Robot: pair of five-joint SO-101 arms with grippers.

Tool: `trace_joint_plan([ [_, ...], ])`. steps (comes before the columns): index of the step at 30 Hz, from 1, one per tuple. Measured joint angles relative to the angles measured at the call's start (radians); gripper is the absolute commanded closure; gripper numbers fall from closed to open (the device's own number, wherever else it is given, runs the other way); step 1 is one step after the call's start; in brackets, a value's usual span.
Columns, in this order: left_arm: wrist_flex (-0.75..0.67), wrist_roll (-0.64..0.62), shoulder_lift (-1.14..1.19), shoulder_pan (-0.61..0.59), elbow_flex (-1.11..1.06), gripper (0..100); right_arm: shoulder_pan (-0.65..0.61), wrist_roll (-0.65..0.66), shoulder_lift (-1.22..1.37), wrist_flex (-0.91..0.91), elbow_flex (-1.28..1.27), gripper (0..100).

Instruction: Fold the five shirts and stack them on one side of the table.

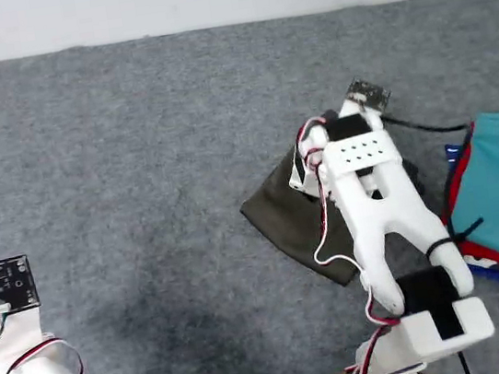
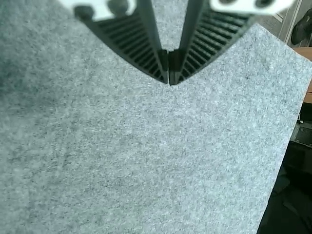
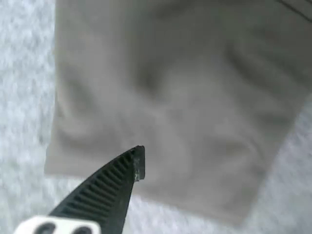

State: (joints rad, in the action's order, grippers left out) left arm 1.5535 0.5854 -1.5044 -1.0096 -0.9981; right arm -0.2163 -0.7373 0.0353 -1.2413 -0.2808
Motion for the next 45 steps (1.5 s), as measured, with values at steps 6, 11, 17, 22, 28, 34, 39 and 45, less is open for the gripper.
trace_joint_plan([
  [6,0.0,0.0,0.0,0.0,0.0,98,0.012,-0.005,0.106,0.242,-0.08,41.8],
  [11,0.0,0.0,0.0,0.0,0.0,98,0.017,-0.046,0.204,0.315,-0.08,41.8],
  [17,0.0,0.0,0.0,0.0,0.0,98,0.038,-0.068,0.262,0.298,-0.04,49.9],
  [22,0.0,0.0,0.0,0.0,0.0,98,0.038,-0.068,0.288,0.258,0.0,82.5],
  [28,0.0,0.0,0.0,0.0,0.0,98,0.066,-0.069,0.287,0.238,-0.005,93.6],
  [34,0.0,0.0,0.0,0.0,0.0,98,0.086,-0.049,0.287,0.224,-0.014,99.2],
  [39,0.0,0.0,0.0,0.0,0.0,98,0.086,0.046,0.241,0.164,-0.011,99.1],
  [45,0.0,0.0,0.0,0.0,0.0,98,0.091,0.21,0.058,0.061,-0.015,99.1],
])
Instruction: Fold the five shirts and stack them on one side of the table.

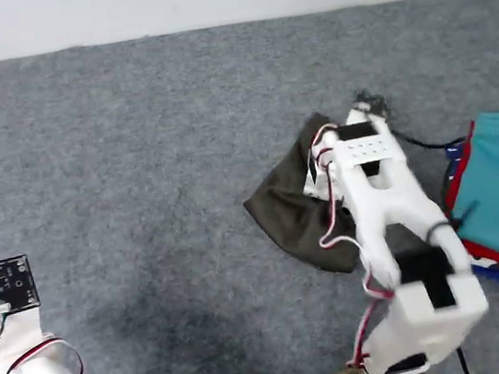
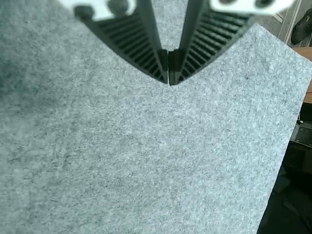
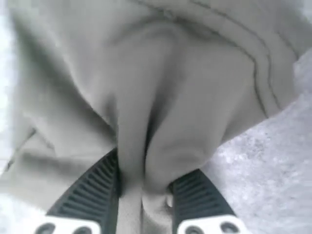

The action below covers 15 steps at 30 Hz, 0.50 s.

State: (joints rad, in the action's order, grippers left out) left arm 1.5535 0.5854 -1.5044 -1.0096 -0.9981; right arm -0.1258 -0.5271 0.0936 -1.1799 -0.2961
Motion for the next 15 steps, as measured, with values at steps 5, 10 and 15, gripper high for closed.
trace_joint_plan([
  [5,0.0,0.0,0.0,0.0,0.0,98,0.048,0.224,-0.247,-0.055,0.0,99.1],
  [10,0.0,0.0,0.0,0.0,0.0,98,0.135,0.47,-0.466,-0.118,0.0,99.1],
  [15,0.0,0.0,0.0,0.0,0.0,98,0.264,0.687,-0.638,-0.161,0.0,99.1],
])
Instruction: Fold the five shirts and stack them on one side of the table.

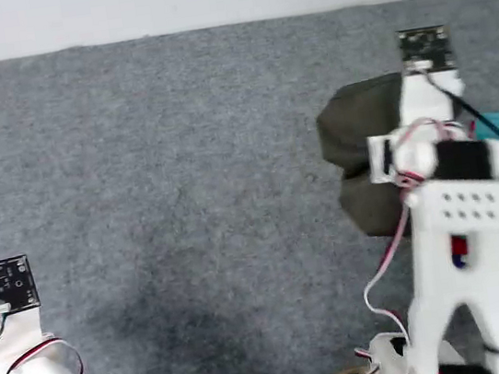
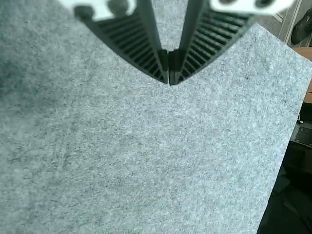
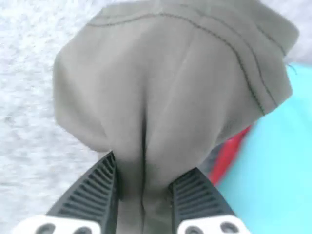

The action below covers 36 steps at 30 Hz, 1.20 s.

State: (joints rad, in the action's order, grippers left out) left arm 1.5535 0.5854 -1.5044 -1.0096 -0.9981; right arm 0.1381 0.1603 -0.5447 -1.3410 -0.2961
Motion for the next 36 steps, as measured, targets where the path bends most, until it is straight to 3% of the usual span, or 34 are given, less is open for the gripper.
trace_joint_plan([
  [4,0.0,0.0,0.0,0.0,0.0,98,0.126,0.11,-0.086,0.0,0.0,99.1],
  [9,0.005,0.0,0.0,0.0,0.0,98,0.265,0.147,-0.103,0.043,-0.026,99.1],
  [19,0.028,0.002,0.0,0.0,0.0,98,0.497,0.321,-0.103,0.479,-0.368,97.8],
  [23,0.028,0.002,0.0,0.0,0.0,98,0.543,0.377,-0.103,0.646,-0.493,82.8],
  [27,0.028,0.002,0.0,0.0,0.0,98,0.571,0.385,-0.103,0.697,-0.512,64.2],
  [36,0.028,0.002,0.0,0.0,0.0,98,0.664,0.385,-0.198,0.703,-0.459,64.5],
])
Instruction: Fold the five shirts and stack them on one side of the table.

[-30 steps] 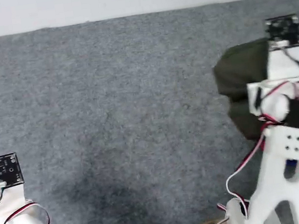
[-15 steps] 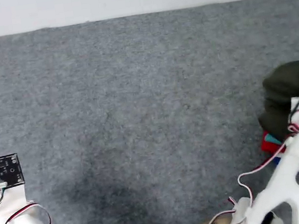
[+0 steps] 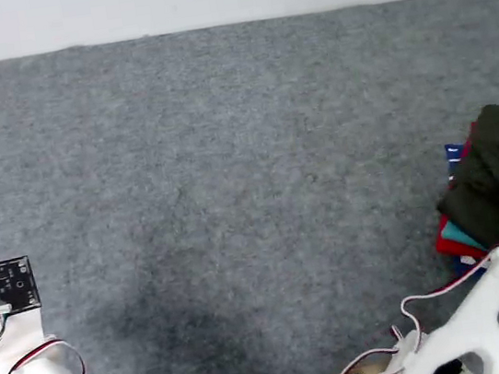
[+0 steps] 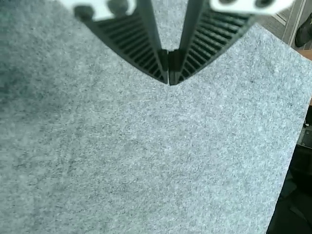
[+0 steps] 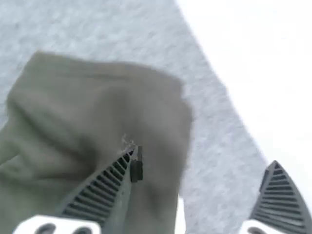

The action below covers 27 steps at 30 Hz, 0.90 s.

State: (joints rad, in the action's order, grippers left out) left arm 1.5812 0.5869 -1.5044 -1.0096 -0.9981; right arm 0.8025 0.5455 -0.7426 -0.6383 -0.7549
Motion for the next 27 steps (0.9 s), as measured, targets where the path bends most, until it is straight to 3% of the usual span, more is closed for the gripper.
trace_joint_plan([
  [2,0.0,0.0,0.0,0.0,0.0,98,0.0,0.0,-0.031,0.0,0.002,72.7],
  [5,0.0,0.0,0.0,0.0,0.0,98,-0.011,0.003,-0.068,0.0,0.002,96.3],
  [6,0.0,0.0,0.0,0.0,0.0,98,-0.025,0.003,-0.077,-0.006,0.002,99.8],
  [8,0.0,0.0,0.0,0.0,0.0,98,-0.066,0.003,-0.094,-0.049,0.002,93.1],
  [12,0.0,0.0,0.0,0.0,0.0,98,-0.158,0.005,-0.107,-0.195,0.003,99.6],
  [17,0.0,0.0,0.0,0.0,0.0,98,-0.298,0.005,-0.115,-0.276,-0.098,99.0],
  [27,0.0,0.0,0.0,0.0,0.0,98,-0.345,0.005,-0.117,0.15,-0.551,99.0],
])
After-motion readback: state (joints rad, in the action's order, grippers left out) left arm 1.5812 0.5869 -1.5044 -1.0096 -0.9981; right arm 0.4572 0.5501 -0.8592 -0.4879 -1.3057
